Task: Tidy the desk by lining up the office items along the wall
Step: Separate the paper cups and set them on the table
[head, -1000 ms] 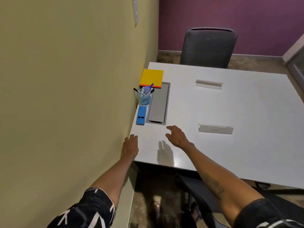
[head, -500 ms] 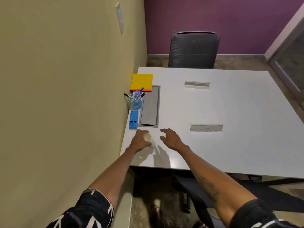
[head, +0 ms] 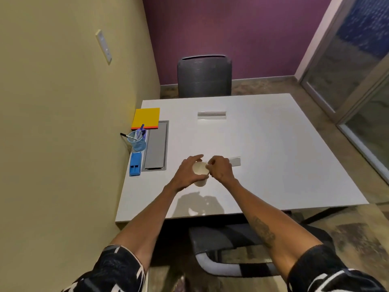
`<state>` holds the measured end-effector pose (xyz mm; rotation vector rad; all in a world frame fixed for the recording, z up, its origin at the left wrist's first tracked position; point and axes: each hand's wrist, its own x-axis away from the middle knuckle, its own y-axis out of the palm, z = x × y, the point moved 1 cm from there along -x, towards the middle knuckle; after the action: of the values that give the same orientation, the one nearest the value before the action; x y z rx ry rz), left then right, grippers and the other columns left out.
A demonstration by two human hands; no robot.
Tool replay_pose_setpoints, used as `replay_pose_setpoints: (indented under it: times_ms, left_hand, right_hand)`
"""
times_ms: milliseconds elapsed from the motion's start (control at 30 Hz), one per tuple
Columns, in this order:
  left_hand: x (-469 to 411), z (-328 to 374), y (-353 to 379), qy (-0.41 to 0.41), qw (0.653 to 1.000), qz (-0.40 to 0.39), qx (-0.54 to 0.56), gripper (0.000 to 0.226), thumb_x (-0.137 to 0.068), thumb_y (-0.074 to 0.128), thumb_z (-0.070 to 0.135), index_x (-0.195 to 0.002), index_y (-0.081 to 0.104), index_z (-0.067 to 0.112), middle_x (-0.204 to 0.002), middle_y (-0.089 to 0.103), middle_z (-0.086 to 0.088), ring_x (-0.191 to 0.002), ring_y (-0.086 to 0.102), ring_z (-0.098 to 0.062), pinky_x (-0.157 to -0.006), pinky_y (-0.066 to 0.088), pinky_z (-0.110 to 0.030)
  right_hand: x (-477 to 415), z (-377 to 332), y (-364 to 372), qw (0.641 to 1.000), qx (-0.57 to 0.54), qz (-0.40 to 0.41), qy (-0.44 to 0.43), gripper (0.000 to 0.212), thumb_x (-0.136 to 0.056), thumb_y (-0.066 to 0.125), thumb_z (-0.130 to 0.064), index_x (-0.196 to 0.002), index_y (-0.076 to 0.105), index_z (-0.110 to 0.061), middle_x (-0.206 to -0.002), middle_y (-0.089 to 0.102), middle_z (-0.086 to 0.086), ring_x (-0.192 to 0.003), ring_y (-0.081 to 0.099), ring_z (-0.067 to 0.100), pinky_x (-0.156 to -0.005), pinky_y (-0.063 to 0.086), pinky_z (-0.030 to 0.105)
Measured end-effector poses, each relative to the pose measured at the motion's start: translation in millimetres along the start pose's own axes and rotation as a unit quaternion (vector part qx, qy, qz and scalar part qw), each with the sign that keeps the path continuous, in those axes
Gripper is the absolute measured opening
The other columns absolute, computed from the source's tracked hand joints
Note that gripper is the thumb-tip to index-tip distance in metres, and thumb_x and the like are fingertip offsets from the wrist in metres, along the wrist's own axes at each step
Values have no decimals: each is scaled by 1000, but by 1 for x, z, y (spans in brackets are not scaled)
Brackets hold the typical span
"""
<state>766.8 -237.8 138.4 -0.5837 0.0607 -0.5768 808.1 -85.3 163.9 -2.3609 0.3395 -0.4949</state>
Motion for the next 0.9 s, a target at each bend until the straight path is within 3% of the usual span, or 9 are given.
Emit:
replay_pose_setpoints:
  times_ms: [100, 200, 300, 367, 433, 633, 900]
  left_hand:
    - [0, 38, 39, 32, 999, 5, 10, 83, -65, 84, 42, -138, 45, 36, -123, 55, 15, -116, 46, -12, -101, 41, -30]
    - [1, 72, 80, 46, 998, 4, 36, 89, -63, 86, 41, -140, 43, 34, -126, 54, 13, -117, 45, -12, -100, 41, -26]
    - [-1, 98, 119, 50, 997, -3, 59, 93, -59, 89, 43, -140, 43, 34, -127, 53, 13, -118, 49, -10, -98, 47, -28]
    - [-2, 116, 142, 32, 994, -12, 103, 93, -59, 91, 35, -140, 44, 34, -130, 51, 10, -115, 54, -10, -84, 59, -32]
    - [-3, 132, 162, 24, 992, -11, 122, 91, -60, 92, 33, -138, 45, 34, -131, 52, 9, -111, 57, -11, -72, 62, -30]
    - [-9, 170, 217, 31, 994, -16, 101, 66, -67, 89, 24, -123, 53, 25, -113, 62, 6, -89, 59, 8, -65, 53, -11]
    - [-32, 203, 275, 63, 991, -55, 104, 64, -68, 86, 23, -122, 53, 33, -114, 63, 11, -98, 62, -12, -63, 57, -24]
  right_hand:
    - [7, 32, -41, 1000, -11, 17, 20, 8, -75, 63, -12, -73, 59, -18, -81, 69, 7, -81, 68, 26, -65, 46, 25]
    - [15, 64, -79, 999, -5, 35, 34, 7, -74, 62, -8, -75, 64, -14, -82, 70, 7, -85, 65, 27, -68, 39, 25]
    - [20, 95, -114, 998, 12, 47, 42, 12, -77, 60, -5, -81, 71, -7, -87, 72, 11, -87, 63, 26, -71, 41, 27]
    - [22, 115, -135, 998, 12, 51, 47, 11, -76, 59, -5, -77, 70, -8, -84, 72, 13, -85, 67, 29, -73, 48, 29]
    - [26, 132, -153, 998, 6, 54, 41, 13, -74, 58, -4, -74, 69, -11, -83, 73, 12, -83, 69, 31, -75, 51, 31]
    - [33, 182, -201, 998, 8, 53, 34, 20, -74, 58, -3, -85, 74, -7, -90, 74, 12, -88, 69, 31, -78, 52, 32]
    - [38, 239, -254, 995, -24, 78, 58, 22, -76, 59, -6, -93, 71, -9, -93, 73, 12, -81, 70, 29, -80, 56, 35]
